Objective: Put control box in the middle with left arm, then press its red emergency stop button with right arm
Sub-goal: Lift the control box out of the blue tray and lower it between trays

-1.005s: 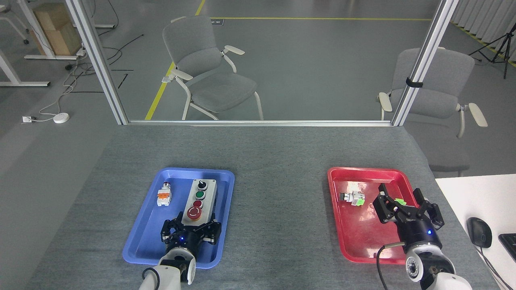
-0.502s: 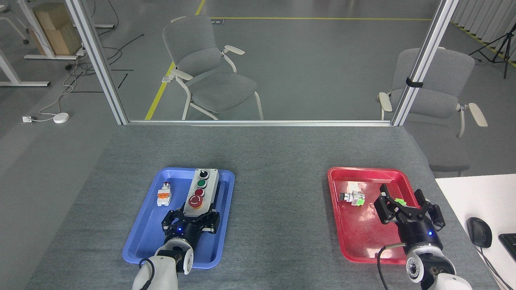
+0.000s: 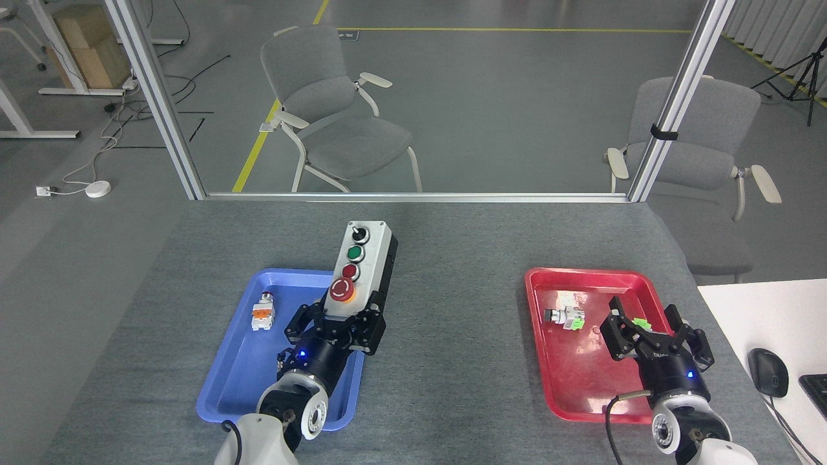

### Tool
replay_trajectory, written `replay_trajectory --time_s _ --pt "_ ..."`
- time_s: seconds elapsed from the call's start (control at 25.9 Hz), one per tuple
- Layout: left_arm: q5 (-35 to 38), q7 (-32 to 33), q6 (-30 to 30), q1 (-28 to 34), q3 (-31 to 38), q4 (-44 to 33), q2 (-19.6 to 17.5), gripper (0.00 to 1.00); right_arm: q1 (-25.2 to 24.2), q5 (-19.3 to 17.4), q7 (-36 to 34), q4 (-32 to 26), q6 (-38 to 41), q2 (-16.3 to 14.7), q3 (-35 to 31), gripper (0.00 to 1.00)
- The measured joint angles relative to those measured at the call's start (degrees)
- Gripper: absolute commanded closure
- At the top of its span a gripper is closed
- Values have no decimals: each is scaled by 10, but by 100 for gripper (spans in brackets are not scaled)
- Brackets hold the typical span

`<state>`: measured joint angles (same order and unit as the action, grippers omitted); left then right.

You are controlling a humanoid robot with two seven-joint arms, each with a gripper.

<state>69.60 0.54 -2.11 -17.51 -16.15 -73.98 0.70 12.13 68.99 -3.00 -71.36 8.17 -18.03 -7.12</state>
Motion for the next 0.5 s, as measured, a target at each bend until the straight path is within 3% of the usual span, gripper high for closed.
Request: replay_trajectory --time_s 0.23,0.5 --pt "4 -1 29 3 -106 32 35 100 0 0 0 0 0 -1 0 0" --pt "16 2 46 -38 -154 131 64 100 1 0 0 1 -1 1 0 0"
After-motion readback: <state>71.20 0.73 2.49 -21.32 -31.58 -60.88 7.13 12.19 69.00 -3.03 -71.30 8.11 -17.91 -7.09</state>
